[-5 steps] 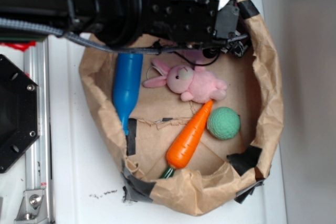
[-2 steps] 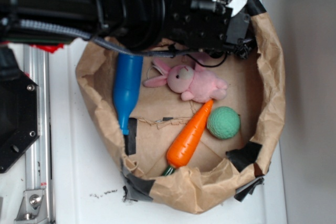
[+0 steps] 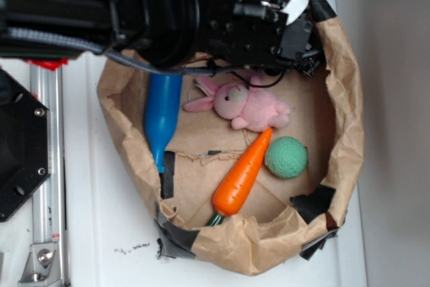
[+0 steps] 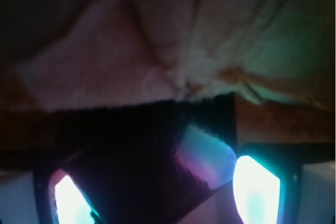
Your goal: Grab the black box.
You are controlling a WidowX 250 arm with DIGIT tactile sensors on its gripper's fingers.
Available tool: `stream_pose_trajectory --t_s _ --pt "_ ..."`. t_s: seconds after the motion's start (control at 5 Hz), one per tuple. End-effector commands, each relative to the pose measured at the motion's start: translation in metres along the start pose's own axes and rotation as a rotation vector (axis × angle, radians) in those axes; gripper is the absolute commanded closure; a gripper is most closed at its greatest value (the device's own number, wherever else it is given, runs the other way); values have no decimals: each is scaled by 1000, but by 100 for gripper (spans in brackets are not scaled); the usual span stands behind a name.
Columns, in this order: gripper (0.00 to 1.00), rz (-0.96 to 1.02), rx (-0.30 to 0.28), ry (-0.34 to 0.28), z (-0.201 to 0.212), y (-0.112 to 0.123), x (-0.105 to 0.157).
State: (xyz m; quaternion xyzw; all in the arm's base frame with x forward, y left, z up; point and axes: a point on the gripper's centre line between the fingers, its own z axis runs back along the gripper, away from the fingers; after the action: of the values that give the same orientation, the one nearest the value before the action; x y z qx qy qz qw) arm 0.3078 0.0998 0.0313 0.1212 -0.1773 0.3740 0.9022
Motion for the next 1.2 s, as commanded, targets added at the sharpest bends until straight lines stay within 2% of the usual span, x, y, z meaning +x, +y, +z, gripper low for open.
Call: stream_pose_trajectory --t_s 0.0,0.2,0.4,0.6,0.8,1.0 --pt "100 -39 -177 53 74 6 -20" --pt "100 -58 -202 46 84 4 -26" --pt "100 -71 -210 68 86 1 -25" --pt "100 -98 -204 112 88 -3 -27" --pt "100 -92 -203 108 87 -1 -23" --pt "0 -47 -155 87 74 6 -18"
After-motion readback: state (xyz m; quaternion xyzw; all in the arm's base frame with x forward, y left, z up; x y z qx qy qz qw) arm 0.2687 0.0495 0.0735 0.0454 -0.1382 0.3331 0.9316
